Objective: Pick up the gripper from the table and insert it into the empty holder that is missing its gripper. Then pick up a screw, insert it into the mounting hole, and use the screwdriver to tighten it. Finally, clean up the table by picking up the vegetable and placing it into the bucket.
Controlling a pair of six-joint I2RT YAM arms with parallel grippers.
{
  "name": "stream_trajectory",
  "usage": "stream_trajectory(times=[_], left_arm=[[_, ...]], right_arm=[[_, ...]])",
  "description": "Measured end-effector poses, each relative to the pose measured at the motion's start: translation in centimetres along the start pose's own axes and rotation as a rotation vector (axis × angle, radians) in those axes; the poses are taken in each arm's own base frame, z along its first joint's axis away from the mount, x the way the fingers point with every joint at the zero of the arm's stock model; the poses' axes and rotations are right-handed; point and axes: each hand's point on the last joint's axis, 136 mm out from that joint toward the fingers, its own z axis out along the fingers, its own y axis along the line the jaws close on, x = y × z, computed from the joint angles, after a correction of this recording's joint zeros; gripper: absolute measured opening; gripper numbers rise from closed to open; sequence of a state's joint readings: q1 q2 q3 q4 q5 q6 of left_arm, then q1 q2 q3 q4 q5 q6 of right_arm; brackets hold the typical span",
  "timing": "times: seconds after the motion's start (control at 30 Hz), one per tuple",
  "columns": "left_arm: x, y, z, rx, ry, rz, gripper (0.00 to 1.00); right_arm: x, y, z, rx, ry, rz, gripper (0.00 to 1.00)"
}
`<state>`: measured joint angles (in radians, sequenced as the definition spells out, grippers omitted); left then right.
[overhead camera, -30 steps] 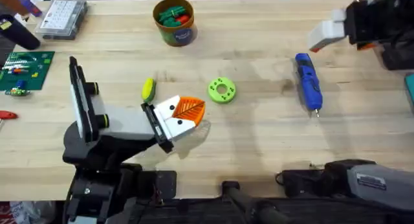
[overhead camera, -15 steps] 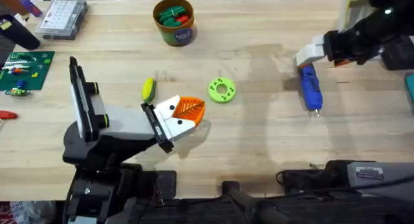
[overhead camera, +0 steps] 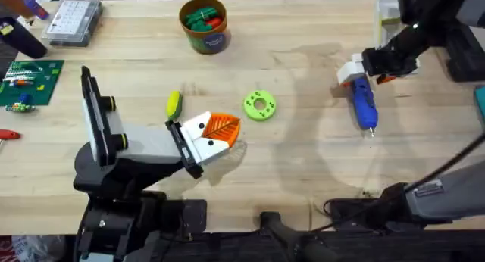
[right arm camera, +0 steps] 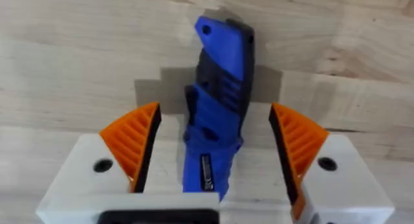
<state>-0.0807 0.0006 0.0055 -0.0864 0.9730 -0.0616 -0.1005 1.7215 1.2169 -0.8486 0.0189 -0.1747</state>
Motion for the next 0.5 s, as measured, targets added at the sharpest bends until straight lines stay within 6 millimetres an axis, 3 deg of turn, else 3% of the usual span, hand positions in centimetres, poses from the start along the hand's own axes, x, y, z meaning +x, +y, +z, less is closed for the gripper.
stream_trajectory(times=[0.23, 0.33, 0.4, 0.5], left_arm=[[0.0, 0.0, 0.0, 0.0, 0.0, 0.0, 0.004], [0.0, 0.0, 0.0, 0.0, 0.0, 0.0, 0.004], [0.0, 0.0, 0.0, 0.0, 0.0, 0.0, 0.004], [0.0, 0.0, 0.0, 0.0, 0.0, 0.0, 0.004]], right_arm=[[0.1, -0.8, 3.2, 0.004, 0.065, -0.011, 0.996], [0.1, -0.9, 3.3, 0.005, 0.071, -0.021, 0.945], [0.0, -1.0, 3.3, 0.011, 0.072, -0.028, 0.79], [-0.2, -1.3, 3.4, 0.023, 0.067, -0.028, 0.344]])
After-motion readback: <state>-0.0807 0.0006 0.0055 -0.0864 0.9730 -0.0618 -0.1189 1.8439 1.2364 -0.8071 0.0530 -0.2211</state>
